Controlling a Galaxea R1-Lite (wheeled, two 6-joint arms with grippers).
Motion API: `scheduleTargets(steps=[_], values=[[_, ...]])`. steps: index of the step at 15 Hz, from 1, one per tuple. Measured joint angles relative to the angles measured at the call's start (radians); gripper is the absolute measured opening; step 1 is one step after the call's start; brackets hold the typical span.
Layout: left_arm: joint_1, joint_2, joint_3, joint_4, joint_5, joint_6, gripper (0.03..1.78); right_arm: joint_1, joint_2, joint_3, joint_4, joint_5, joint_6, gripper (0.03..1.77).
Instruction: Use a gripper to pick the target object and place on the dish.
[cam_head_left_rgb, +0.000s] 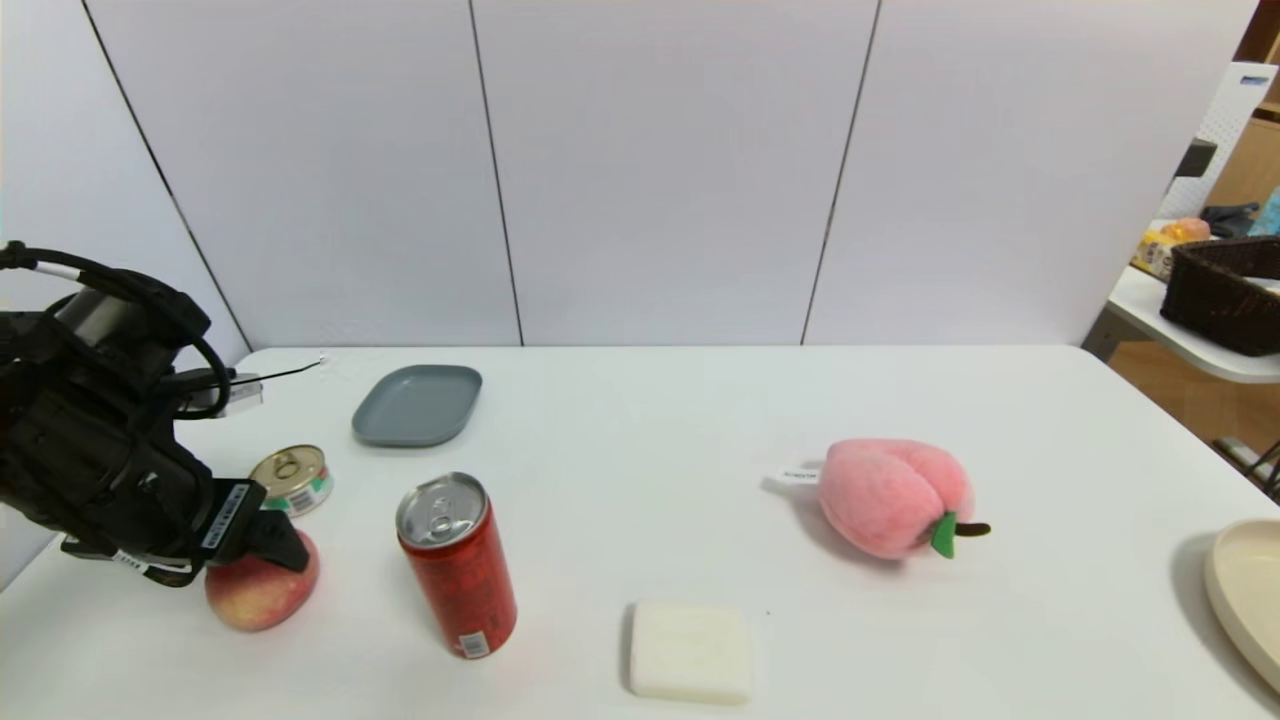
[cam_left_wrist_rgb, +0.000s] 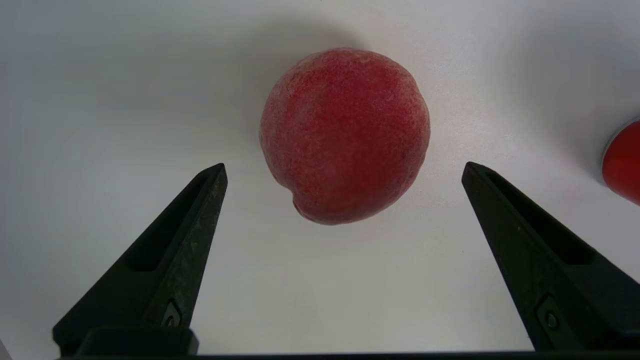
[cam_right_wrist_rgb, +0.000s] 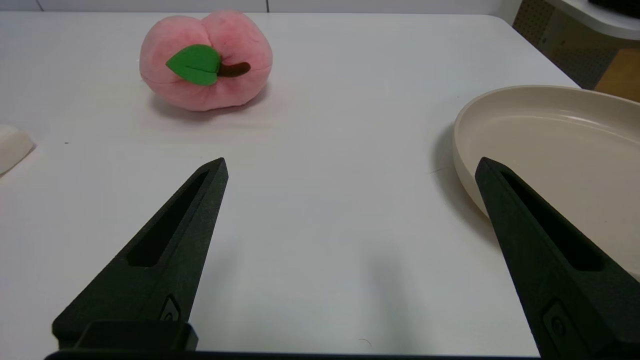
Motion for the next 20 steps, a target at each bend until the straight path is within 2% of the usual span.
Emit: scheduleTargets(steps=[20], values=[[-0.015,0.147,-0.031,0.000,0.001,0.006,1.69,0.000,0.000,0.000,0.000,0.000,0.000,1.71]])
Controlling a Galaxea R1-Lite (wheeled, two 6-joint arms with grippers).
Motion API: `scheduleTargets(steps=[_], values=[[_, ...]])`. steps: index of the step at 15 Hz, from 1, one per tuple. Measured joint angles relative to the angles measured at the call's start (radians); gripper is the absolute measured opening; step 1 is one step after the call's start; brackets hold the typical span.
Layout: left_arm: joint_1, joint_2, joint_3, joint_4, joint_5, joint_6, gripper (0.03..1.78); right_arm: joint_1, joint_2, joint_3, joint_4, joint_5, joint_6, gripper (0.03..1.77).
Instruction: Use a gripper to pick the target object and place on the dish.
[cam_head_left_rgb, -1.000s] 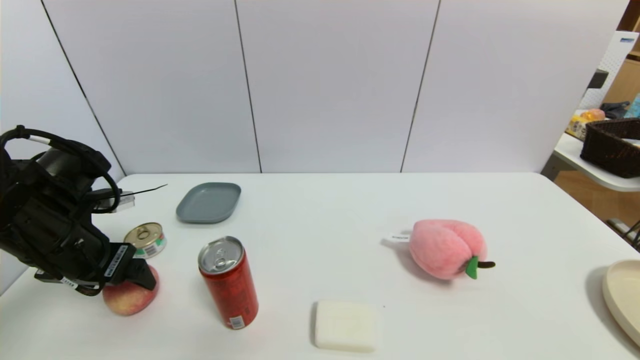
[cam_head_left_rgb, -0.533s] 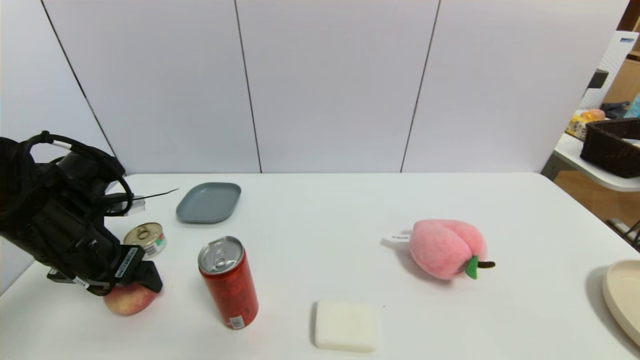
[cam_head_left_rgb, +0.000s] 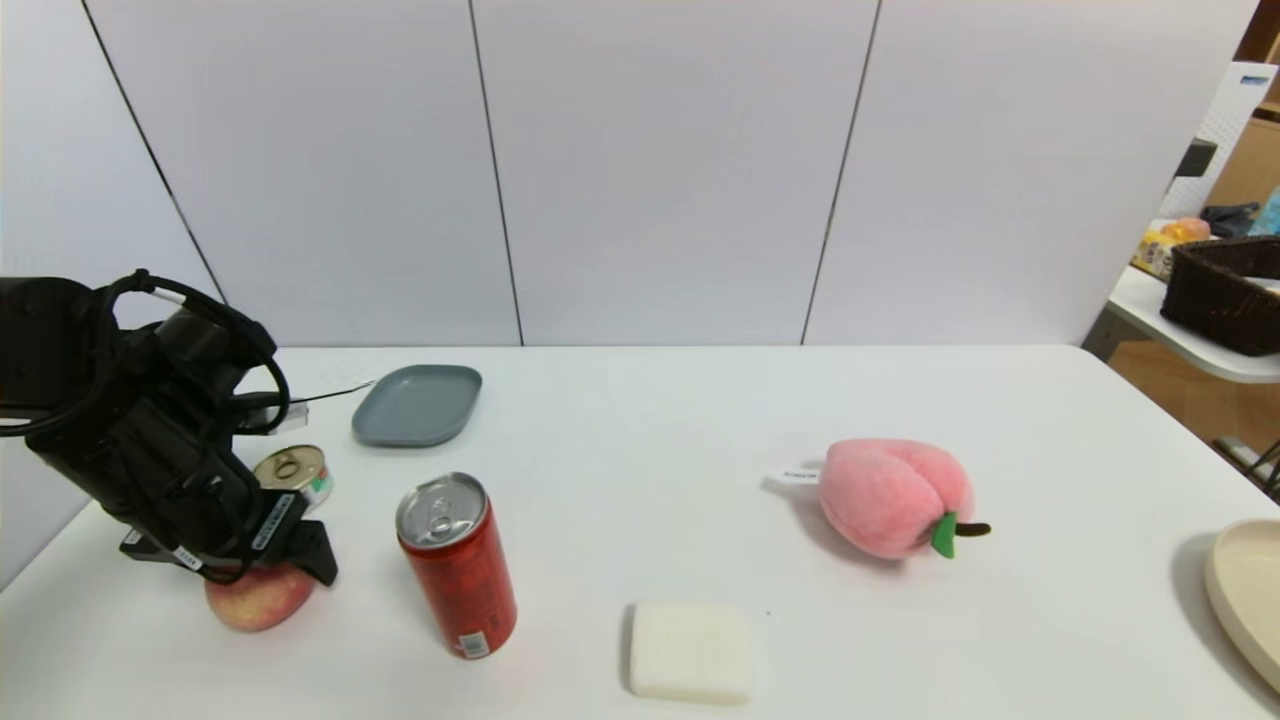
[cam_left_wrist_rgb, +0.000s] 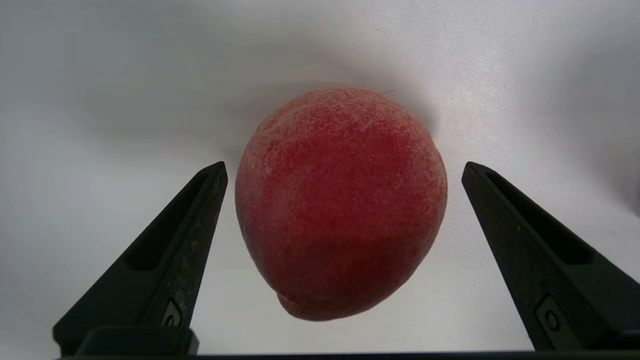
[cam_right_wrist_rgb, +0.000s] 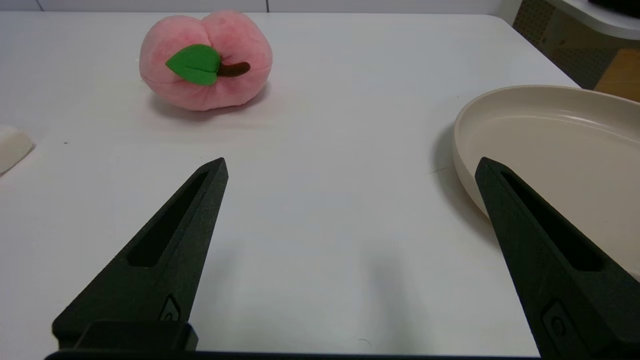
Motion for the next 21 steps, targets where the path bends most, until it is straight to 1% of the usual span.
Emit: scheduleTargets(steps=[7,8,9,10,11,13,18,21], values=[[0.003,0.023,-0.001,-0.005,0.001,-0.004,1.69,0.000,0.000,0.000,0.000,0.000,0.000,1.71],[0.003,0.024,-0.001,-0.005,0.001,-0.004,1.60,0.000,0.000,0.000,0.000,0.000,0.000,1.71],[0.003,0.026,-0.003,-0.002,0.001,-0.004,1.43,0.000,0.000,0.000,0.000,0.000,0.000,1.71],[0.003,0.028,-0.007,0.000,0.000,-0.004,1.29,0.000,0.000,0.000,0.000,0.000,0.000,1.71],[0.002,0.029,-0.009,0.000,0.000,-0.004,1.23,0.000,0.000,0.000,0.000,0.000,0.000,1.71],[0.002,0.030,-0.010,0.001,0.000,-0.004,1.20,0.000,0.000,0.000,0.000,0.000,0.000,1.71],[0.002,0.026,-0.011,0.001,0.000,-0.005,1.19,0.000,0.000,0.000,0.000,0.000,0.000,1.71],[0.001,-0.009,-0.011,-0.008,-0.002,-0.005,1.19,0.000,0.000,0.000,0.000,0.000,0.000,1.71]])
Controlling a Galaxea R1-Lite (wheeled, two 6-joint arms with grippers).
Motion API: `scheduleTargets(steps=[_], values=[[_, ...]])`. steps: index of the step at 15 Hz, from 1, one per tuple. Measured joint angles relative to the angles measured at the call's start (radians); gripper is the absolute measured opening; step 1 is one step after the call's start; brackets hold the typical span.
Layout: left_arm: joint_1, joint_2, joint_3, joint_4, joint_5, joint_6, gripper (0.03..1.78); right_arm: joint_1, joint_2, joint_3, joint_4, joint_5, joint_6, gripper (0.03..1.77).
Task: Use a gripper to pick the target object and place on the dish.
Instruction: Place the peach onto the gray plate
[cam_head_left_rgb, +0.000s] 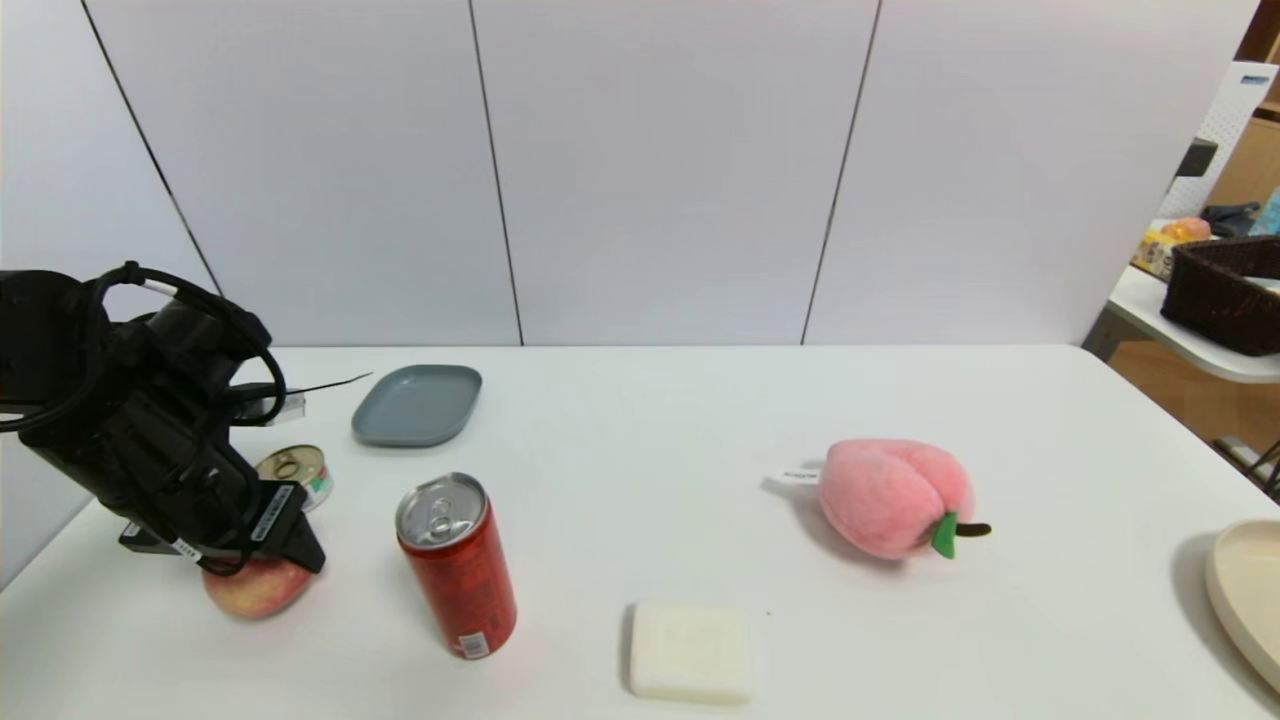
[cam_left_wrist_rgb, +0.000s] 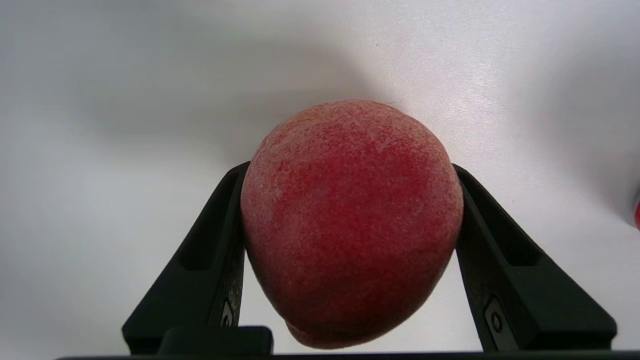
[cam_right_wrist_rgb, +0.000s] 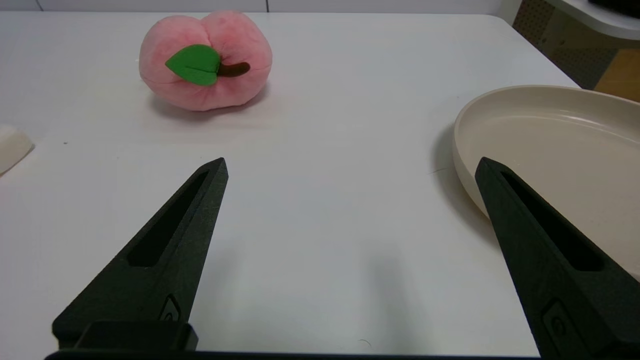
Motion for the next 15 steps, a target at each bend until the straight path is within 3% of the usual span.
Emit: scheduleTargets(steps=[5,10,15], values=[[-0.019,-0.086,0.006,-0.032,-0.030,-0.004,1.19,0.000,0.000,0.000,0.000,0.000,0.000,1.71],[-0.050,-0.103,-0.060,-0.290,-0.032,0.001,1.18,0.000,0.000,0.000,0.000,0.000,0.000,1.71],[-0.064,0.005,-0.214,-0.501,-0.032,0.026,1.18,0.000,0.000,0.000,0.000,0.000,0.000,1.71]])
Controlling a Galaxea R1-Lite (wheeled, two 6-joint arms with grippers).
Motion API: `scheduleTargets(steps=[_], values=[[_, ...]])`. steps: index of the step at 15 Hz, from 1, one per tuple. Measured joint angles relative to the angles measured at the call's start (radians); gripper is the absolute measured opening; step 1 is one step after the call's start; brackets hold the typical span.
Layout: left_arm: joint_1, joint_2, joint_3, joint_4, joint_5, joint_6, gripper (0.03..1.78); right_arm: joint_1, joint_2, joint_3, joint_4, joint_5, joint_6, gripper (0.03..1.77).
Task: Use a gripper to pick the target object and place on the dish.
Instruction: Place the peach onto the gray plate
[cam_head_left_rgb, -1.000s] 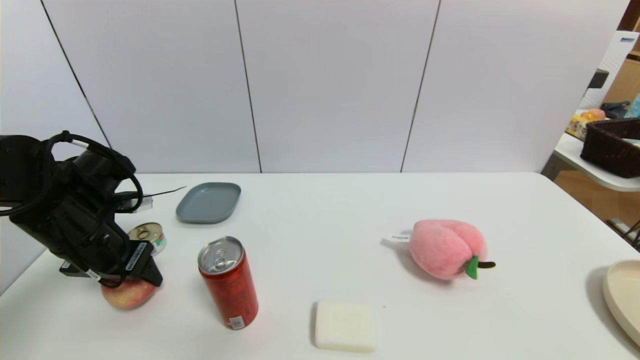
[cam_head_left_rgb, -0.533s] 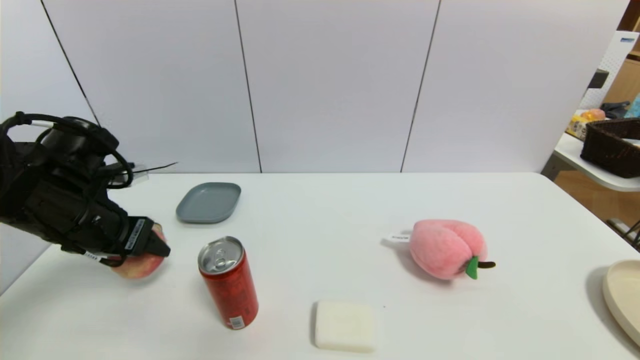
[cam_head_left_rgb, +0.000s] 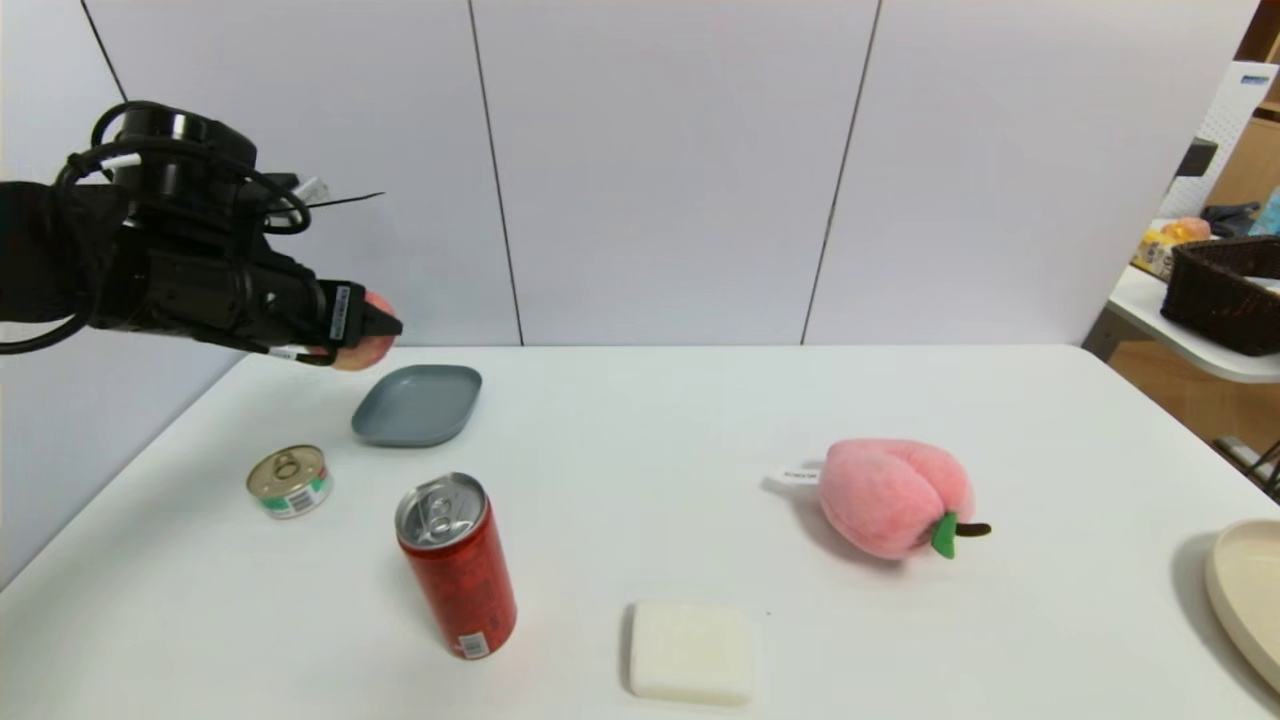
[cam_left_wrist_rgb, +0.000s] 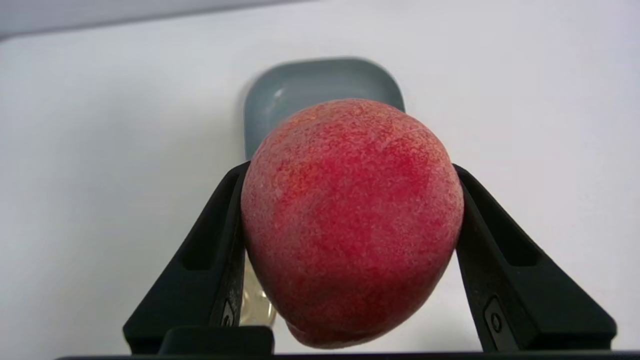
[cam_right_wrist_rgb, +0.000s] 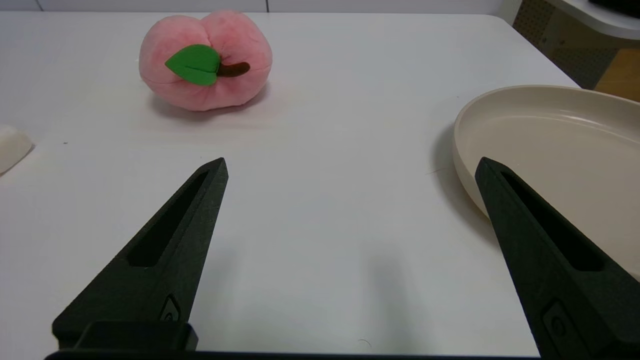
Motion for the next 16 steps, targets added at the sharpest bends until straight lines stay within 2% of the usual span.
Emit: scheduleTargets(steps=[3,6,16], values=[[-0.003,0.093,-0.112,-0.055,0.000,-0.009,1.18,0.000,0.000,0.000,0.000,0.000,0.000,1.71],[-0.003,0.186,-0.191,-0.064,-0.002,-0.037,1.18,0.000,0.000,0.000,0.000,0.000,0.001,1.71],[-0.001,0.412,-0.255,-0.058,0.000,-0.100,1.18,0.000,0.000,0.000,0.000,0.000,0.000,1.71]])
